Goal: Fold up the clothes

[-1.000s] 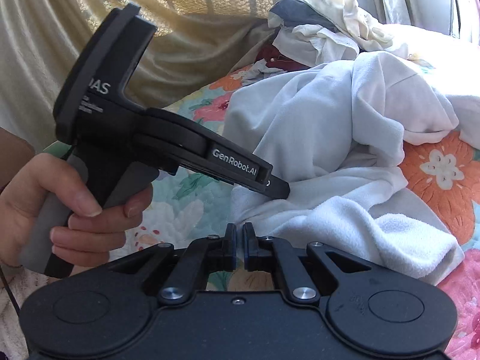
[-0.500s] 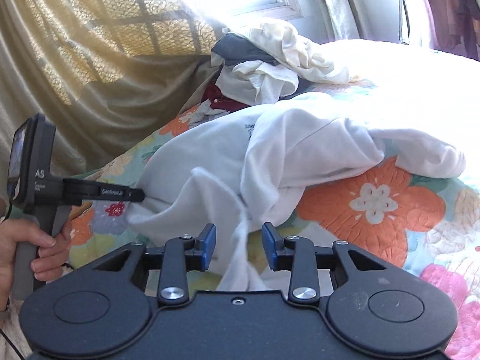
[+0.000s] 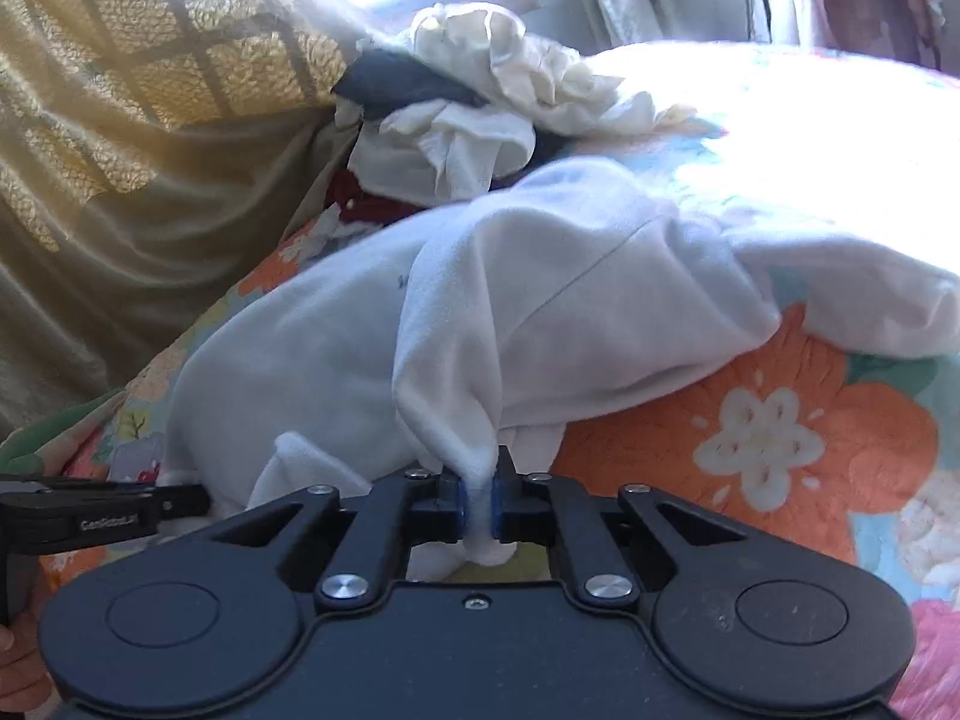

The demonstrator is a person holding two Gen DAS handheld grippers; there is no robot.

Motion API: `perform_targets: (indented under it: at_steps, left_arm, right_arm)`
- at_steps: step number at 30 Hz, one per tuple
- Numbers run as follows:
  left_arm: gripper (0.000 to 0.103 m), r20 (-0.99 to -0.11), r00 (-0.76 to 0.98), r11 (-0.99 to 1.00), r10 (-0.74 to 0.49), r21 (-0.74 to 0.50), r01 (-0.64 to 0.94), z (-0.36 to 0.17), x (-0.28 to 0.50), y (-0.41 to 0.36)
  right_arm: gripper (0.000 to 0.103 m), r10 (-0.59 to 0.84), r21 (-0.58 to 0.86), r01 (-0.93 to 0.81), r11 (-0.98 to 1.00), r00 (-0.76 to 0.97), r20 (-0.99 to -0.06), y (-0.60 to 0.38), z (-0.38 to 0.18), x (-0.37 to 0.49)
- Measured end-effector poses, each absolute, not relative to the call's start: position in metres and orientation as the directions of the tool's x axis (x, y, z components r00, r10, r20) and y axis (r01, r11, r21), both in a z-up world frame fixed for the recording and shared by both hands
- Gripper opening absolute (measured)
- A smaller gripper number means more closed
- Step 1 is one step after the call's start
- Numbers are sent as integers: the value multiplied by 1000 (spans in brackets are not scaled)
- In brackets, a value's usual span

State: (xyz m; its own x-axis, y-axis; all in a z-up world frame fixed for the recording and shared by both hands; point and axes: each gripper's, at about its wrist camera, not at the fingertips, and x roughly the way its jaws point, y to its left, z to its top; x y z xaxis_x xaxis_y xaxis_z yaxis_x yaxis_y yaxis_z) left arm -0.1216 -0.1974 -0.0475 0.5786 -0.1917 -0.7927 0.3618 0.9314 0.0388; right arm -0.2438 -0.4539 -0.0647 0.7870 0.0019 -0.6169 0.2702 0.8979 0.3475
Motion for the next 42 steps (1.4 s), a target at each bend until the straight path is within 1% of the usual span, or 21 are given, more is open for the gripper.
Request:
perform_targets:
  at_steps: [4,5,9,13,17,18,19,20,21,23,24,27,28,29,30,31,32,35,38,40,42]
  left_arm:
    - [17,-742,662,945,-110,129,302,-35,-124,-187]
    - [17,-745,656,943,-121,121,312,-34,-123,-187]
    - [17,-798,547,916,-252,-16,400,-39,-122,-188]
    - [18,-782,563,892,-268,19,451,-36,-136,-202]
    - [19,-776,558,875,-294,16,483,-34,-141,-206]
    - [25,-783,547,870,-297,15,493,-35,-141,-208]
    - [42,-795,529,865,-296,11,501,-36,-141,-210]
    - [49,-808,508,861,-298,2,509,-38,-141,-211]
    - [53,-820,481,857,-310,-22,515,-41,-140,-213]
    - [55,-835,438,843,-333,-56,535,-45,-141,-216]
    - [59,-840,426,839,-337,-63,540,-47,-142,-218]
    - [62,-844,421,834,-333,-55,548,-50,-145,-223]
    - [63,-845,420,833,-332,-54,550,-51,-146,-224]
    - [65,-847,413,834,-334,-60,549,-52,-146,-224]
    - [69,-850,406,834,-335,-67,547,-54,-145,-224]
    - [75,-855,396,838,-335,-79,540,-56,-144,-224]
    - [76,-860,384,843,-336,-93,530,-58,-142,-223]
    - [74,-867,378,839,-325,-80,539,-61,-143,-226]
    - [73,-862,402,824,-308,-31,566,-61,-149,-231]
    - [73,-864,398,826,-307,-34,563,-61,-149,-232]
    - [74,-867,391,831,-309,-45,555,-61,-147,-230]
  right_arm:
    - [10,-151,222,313,923,828,-540,-471,-16,-271]
    - [10,-192,180,329,927,828,-526,-477,-3,-280]
    - [10,-333,33,404,914,795,-506,-501,28,-307]
    - [9,-365,21,451,892,748,-555,-526,19,-316]
    - [8,-444,-96,491,866,665,-601,-529,-11,-312]
    - [8,-456,-115,495,861,651,-608,-529,-18,-310]
    - [8,-467,-134,499,856,636,-614,-530,-24,-308]
    - [8,-484,-148,512,846,624,-613,-532,-29,-306]
    - [8,-501,-161,524,837,612,-612,-534,-34,-304]
    - [8,-507,-138,558,818,588,-631,-544,-40,-301]
    - [8,-509,-127,574,809,575,-641,-548,-44,-300]
    - [13,-458,-59,599,799,542,-705,-553,-55,-304]
    - [18,-453,-47,602,797,545,-705,-550,-53,-308]
    - [26,-448,-34,606,795,548,-706,-547,-51,-312]
    - [32,-443,-22,609,793,552,-707,-545,-49,-315]
    - [41,-438,-10,612,791,555,-707,-542,-47,-319]
    - [43,-433,2,615,789,558,-708,-539,-45,-322]
    - [45,-391,58,591,805,601,-697,-522,-30,-334]
    - [47,-301,130,527,840,652,-696,-500,-24,-339]
    - [47,-145,218,424,879,673,-725,-485,-27,-334]
    - [47,-79,240,367,899,674,-735,-466,-34,-325]
